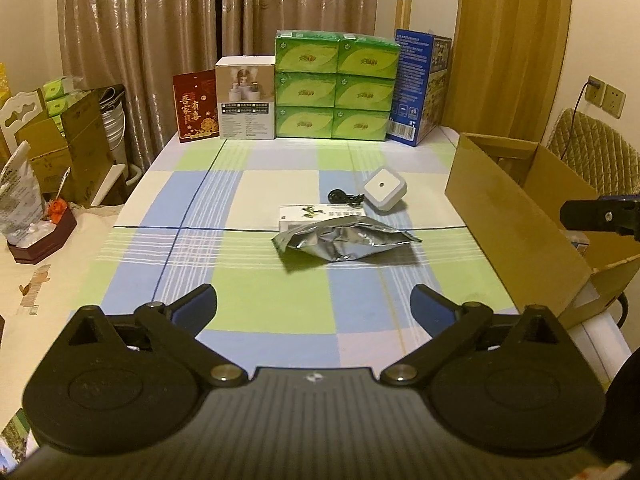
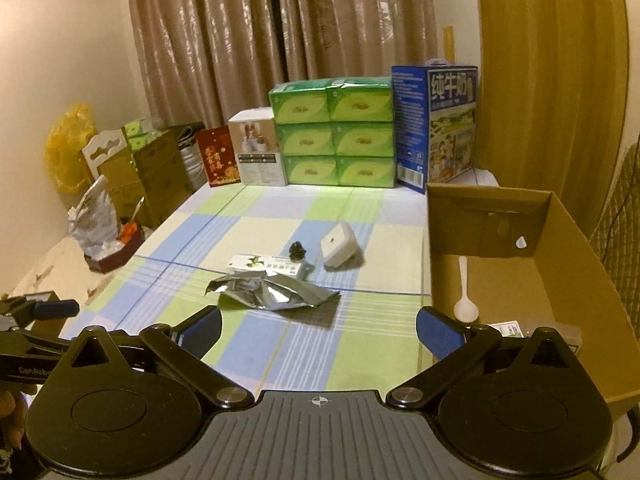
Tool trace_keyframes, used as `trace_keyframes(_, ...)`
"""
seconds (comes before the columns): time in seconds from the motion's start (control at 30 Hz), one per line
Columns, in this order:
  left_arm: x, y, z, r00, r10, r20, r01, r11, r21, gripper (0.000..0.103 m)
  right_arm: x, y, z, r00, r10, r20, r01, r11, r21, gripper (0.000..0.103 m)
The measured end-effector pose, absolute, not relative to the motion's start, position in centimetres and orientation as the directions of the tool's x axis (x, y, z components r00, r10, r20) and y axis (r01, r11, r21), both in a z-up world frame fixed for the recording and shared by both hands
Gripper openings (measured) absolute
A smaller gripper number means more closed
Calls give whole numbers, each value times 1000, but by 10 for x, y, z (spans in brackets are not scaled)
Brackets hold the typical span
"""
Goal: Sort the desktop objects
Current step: 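Withdraw both tools from the cardboard box back over the table, then grasp the white medicine tube box with the left tool while the right tool grasps the silver foil bag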
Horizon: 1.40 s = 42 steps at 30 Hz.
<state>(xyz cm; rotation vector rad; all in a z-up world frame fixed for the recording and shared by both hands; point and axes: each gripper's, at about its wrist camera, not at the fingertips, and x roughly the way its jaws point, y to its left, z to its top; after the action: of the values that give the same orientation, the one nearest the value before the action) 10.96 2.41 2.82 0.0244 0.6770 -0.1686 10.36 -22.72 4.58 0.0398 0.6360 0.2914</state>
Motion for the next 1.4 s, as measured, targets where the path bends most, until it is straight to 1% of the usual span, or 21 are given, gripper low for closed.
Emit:
trace_keyframes(0.23,117,32,24,748,-142,-648,173,985,-16,101,111,-219,40,751,284,-596,-285,954,97,101)
trace_keyframes(0.4,125,41,21,734,-159,-661,187,982,-29,101,120,-210,35,737,283,-613,-321,946,52,101)
trace_keyframes(0.57,137,48,19,720,-172,-673,229,973,-4,101,131,-200,32,733,275,-622,-365,931,-19,101)
trace_keyframes(0.73,155,51,18,700,-198,-686,305,952,37,101,148,-189,30,723,287,-629,-430,899,-85,101)
trace_keyframes(1.03,202,56,11,659,-283,-697,481,871,102,101,186,-153,10,659,361,-660,-632,741,-225,101)
trace_keyframes(1.13,218,59,8,647,-321,-691,543,831,123,101,202,-144,1,592,424,-685,-711,674,-198,101)
trace_keyframes(1.2,229,61,5,637,-334,-695,576,806,140,101,214,-133,-8,572,404,-714,-737,636,-229,101)
trace_keyframes(1.3,249,62,-1,623,-339,-705,610,774,168,101,228,-122,-23,553,402,-730,-777,566,-276,101)
trace_keyframes(1.4,269,62,-9,588,-360,-724,651,743,158,101,248,-113,-38,529,370,-764,-796,527,-296,101)
